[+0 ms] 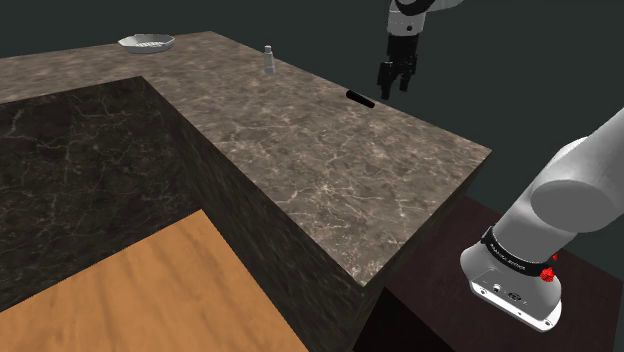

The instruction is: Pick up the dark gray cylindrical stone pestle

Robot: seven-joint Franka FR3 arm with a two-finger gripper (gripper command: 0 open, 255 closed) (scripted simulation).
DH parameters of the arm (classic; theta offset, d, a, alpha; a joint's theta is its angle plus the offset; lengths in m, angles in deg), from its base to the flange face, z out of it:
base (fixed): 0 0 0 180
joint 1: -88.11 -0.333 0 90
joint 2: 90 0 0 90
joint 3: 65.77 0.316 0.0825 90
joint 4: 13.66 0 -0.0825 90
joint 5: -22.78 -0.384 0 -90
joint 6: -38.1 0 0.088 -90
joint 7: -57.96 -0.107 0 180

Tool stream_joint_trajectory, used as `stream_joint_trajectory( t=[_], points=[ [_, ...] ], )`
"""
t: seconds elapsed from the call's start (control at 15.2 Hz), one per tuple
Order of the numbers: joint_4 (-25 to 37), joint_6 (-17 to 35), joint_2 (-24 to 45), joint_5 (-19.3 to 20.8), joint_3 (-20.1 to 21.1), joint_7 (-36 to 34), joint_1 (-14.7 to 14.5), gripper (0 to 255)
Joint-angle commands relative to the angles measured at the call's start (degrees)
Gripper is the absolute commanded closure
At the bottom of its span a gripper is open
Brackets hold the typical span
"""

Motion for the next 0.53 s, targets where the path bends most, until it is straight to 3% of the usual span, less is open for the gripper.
stream_joint_trajectory(
  t=[0.0, 0.46],
  points=[
    [3.03, 2.08, 4.36, -0.95, -0.94, 1.88, 0.26, 0],
    [16.16, 5.59, 19.09, -5.8, -2.59, 7.95, 1.56, 0]
  ],
)
